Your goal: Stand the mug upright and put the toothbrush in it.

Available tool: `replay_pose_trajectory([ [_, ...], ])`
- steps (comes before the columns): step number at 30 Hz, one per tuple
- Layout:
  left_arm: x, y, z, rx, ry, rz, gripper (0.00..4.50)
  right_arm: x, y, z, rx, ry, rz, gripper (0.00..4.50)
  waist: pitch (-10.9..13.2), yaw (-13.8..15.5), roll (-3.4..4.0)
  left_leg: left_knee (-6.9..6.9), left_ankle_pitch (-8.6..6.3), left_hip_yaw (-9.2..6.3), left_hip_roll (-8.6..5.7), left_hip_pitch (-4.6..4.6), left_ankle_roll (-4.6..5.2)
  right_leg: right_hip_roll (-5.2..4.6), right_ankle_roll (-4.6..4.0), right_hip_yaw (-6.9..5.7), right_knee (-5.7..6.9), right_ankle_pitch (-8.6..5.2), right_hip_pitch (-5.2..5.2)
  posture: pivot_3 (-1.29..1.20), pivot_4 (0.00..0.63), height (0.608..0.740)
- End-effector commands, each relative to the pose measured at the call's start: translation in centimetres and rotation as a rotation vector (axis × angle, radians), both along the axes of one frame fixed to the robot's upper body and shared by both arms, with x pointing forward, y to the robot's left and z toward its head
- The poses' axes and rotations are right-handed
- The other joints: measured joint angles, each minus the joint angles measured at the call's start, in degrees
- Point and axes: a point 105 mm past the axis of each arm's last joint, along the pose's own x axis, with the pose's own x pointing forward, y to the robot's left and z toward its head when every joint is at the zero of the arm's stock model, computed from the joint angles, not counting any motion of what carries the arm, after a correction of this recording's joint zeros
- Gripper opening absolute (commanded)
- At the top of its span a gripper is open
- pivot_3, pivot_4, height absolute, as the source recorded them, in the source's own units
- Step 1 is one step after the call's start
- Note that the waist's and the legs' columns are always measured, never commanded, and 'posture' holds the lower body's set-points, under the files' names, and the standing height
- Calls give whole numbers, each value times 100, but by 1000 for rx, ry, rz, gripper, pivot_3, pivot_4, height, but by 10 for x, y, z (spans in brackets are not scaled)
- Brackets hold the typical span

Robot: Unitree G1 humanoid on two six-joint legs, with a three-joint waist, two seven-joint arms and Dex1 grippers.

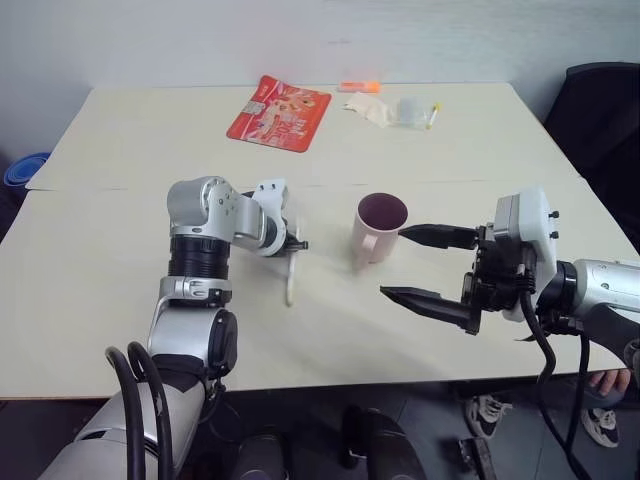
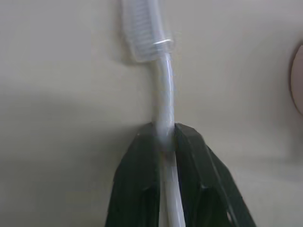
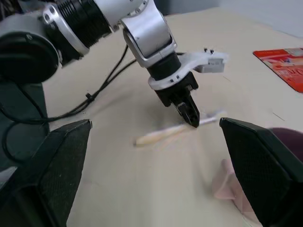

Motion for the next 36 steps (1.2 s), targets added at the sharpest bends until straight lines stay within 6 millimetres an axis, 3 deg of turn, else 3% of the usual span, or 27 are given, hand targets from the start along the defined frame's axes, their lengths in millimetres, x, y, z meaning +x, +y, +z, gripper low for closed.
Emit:
replay_pose_trajectory([
  [1,-6,5,-18,22,83,10,359,2,-6,5,-25,-52,-30,4500,0,-6,0,0,0,1,0,0,0,0,0,0,0,0,-1,0,150,740],
  [8,-5,27,-20,27,80,70,359,16,-20,2,-65,-68,-131,4500,0,-13,0,0,0,2,3,0,-1,1,0,0,1,0,-3,0,150,740],
  [11,6,39,-9,28,-1,100,359,21,-25,3,-69,-77,-164,4500,0,-41,0,0,-1,7,3,3,-7,0,-1,1,2,0,-2,0,150,740],
  [15,40,52,42,-43,-368,113,359,24,-31,6,-78,-83,-199,4500,2,-77,-2,0,2,13,9,2,-20,1,-10,2,5,2,-13,0,150,740],
  [18,47,53,90,-193,-632,62,359,25,-36,8,-79,-79,-225,4500,4,-57,-4,-1,3,11,15,-9,-29,2,-20,-2,5,-3,-24,0,150,740],
  [22,23,33,154,-473,-936,-138,359,26,-44,12,-56,-66,-263,4500,5,-20,-5,-2,2,17,17,-26,-28,4,-23,-15,6,-5,-24,0,150,740],
  [26,-4,-1,182,-576,-1088,-333,359,30,-50,13,-46,-57,-309,4500,4,6,-5,1,2,22,10,-40,-19,13,-21,-15,1,-4,-18,0,150,740],
  [29,-15,-32,187,-578,-1144,-461,359,33,-54,12,-47,-54,-341,4500,5,5,-6,6,8,21,-1,-40,-9,12,-16,-13,-16,-2,-12,0,150,740],
  [32,-21,-58,179,-533,-1180,-570,359,34,-58,11,-46,-53,-364,4500,5,-7,-7,7,13,21,-5,-37,-1,14,-7,-6,-20,5,-8,0,150,740],
  [36,-19,-80,171,-517,-1193,-626,359,34,-60,13,-45,-66,-385,4500,5,-32,-6,2,12,18,-1,-34,-3,20,-8,1,-21,4,-10,0,150,740],
])
